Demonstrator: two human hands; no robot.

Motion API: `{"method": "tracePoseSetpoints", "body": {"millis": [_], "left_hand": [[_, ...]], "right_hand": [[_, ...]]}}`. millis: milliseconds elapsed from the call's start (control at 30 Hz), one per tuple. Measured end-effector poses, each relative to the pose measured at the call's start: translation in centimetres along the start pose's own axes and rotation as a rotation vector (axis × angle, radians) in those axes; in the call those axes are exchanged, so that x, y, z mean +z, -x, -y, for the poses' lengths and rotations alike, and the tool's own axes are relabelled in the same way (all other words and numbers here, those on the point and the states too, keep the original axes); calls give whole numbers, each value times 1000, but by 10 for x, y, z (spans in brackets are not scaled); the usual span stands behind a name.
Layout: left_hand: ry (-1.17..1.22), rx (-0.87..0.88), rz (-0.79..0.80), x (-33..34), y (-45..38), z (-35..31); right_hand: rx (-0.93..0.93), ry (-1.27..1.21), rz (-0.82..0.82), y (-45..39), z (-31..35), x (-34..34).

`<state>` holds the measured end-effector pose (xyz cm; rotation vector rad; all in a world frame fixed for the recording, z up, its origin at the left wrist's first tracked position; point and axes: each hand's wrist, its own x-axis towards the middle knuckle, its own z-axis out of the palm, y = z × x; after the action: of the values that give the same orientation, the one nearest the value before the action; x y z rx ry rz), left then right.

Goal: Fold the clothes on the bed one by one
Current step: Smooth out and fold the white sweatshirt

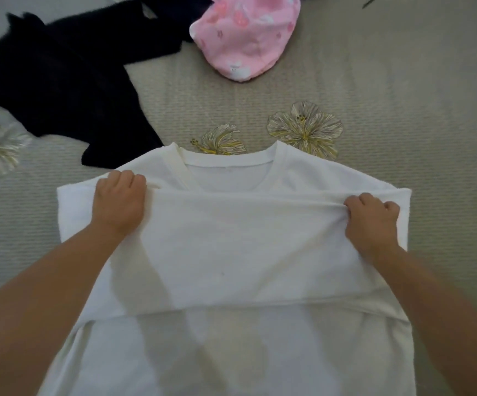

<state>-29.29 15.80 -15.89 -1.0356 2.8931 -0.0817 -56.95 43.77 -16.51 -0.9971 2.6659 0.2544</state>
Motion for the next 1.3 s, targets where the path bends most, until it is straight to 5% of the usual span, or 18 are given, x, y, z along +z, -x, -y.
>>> {"method": "tracePoseSetpoints", "body": {"millis": [167,300,433,633,1000,1133,1233,1300], "left_hand": [[260,-320,-45,7,19,-16],[261,-400,-95,17,90,-4],[340,-522,149,36,143,12],[342,-526,85,58,145,21],[312,-465,54,55,146,17],[389,-280,-244,34,168,-2],[441,-125,-403,32,226,-39],[476,36,-274,36,290,-75]], "right_hand": [[167,10,-34,7,38,-7],[-267,-108,-258,45,116,-4],[-389,-51,-163,81,160,24],[-202,-129,-22,100,138,53],[-160,82,-21,95,143,64],[-99,-82,-25,113,152,62],[-326,-309,-16,168,136,73],[-486,-304,-51,231,106,94]]}}
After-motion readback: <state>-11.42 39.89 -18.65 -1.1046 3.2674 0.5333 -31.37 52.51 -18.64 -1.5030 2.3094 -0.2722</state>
